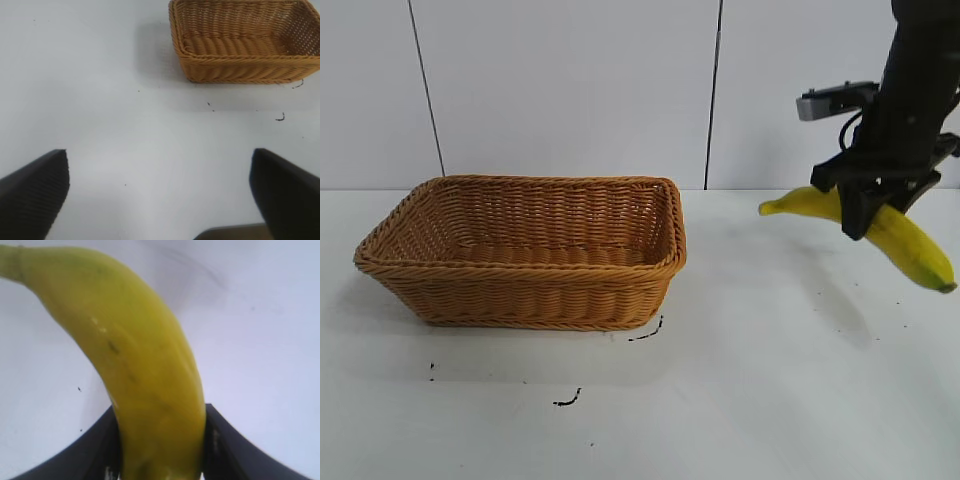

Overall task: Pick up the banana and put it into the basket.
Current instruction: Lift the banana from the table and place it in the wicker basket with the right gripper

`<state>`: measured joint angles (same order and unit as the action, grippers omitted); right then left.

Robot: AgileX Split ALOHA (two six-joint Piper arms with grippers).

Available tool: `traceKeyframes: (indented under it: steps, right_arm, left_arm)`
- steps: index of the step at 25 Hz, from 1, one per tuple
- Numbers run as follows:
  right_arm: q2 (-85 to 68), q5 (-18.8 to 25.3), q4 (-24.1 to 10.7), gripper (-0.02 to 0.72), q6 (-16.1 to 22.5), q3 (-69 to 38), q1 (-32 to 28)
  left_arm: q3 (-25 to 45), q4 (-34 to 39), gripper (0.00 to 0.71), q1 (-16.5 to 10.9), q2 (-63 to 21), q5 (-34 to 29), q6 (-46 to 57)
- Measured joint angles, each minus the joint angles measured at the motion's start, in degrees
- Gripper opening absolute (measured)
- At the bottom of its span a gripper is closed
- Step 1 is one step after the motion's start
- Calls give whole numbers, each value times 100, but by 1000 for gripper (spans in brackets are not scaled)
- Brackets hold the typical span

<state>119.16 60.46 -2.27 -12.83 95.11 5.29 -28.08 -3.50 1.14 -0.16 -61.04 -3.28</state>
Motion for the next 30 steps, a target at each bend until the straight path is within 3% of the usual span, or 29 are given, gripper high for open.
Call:
traceKeyframes:
  steps: [4,14,18,21,25,30]
  right_arm:
    - [-6,498,24,318,0,676,29]
    - [486,659,131,318,-250,2418,1002]
    - [868,790,138,318,-612,3212,1613]
    - [1087,603,178,318,-1130,3557,2112]
    - [1343,-17,227,318,-1725,3766,2749]
    - [1675,-905,227,318,-1874,3766,3253]
  left_arm:
    - [0,0,695,0,0,0,0]
    - [0,0,695,0,0,0,0]
    - [0,0,695,0,0,0,0]
    - [0,0,695,0,0,0,0]
    - [0,0,695,0,0,0,0]
    - [0,0,695,0,0,0,0]
